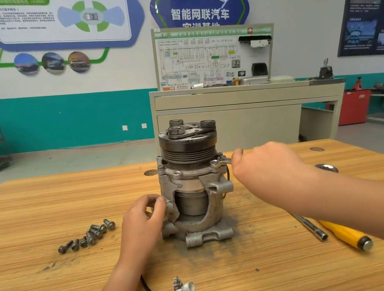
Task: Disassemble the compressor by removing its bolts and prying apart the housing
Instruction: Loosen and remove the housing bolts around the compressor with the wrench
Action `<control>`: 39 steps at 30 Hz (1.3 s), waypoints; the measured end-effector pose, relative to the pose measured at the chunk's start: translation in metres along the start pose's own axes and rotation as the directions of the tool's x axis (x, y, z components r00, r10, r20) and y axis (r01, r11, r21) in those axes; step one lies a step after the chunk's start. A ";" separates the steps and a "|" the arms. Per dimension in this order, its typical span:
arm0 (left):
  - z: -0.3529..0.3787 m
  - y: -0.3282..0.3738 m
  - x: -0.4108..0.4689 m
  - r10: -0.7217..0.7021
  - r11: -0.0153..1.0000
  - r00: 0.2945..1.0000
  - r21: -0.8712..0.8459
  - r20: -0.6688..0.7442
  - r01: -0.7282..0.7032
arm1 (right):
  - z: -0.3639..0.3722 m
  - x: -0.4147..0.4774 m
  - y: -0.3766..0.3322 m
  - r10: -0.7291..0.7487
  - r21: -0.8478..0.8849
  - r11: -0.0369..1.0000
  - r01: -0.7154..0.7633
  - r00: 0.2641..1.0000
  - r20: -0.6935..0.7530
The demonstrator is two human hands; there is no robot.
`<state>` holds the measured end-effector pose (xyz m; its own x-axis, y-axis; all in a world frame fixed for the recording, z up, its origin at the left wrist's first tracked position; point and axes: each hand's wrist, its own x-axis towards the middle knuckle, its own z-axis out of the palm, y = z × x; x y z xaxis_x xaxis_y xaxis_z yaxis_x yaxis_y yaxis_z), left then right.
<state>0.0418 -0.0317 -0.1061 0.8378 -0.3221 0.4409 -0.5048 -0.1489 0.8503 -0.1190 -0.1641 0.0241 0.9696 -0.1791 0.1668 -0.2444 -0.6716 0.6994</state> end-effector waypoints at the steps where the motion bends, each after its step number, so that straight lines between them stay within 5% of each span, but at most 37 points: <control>1: 0.000 0.000 0.000 -0.001 1.000 1.000 -0.001 -0.003 0.001 | -0.002 0.001 0.003 -0.018 -0.017 1.000 0.018 1.000 0.004; 26: 0.000 -0.001 0.000 0.020 0.999 1.000 0.028 -0.011 -0.020 | 0.032 0.030 0.032 0.040 -0.011 0.999 -0.040 0.998 -0.042; 39: 0.001 -0.002 0.001 -0.011 1.000 1.000 -0.007 0.003 0.011 | 0.064 0.064 0.019 0.118 0.126 0.988 -0.094 0.973 -0.199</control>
<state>0.0436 -0.0323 -0.1074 0.8424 -0.3235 0.4309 -0.4945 -0.1462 0.8568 -0.0624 -0.2342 0.0041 0.9172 -0.1100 0.3828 -0.3338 -0.7369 0.5878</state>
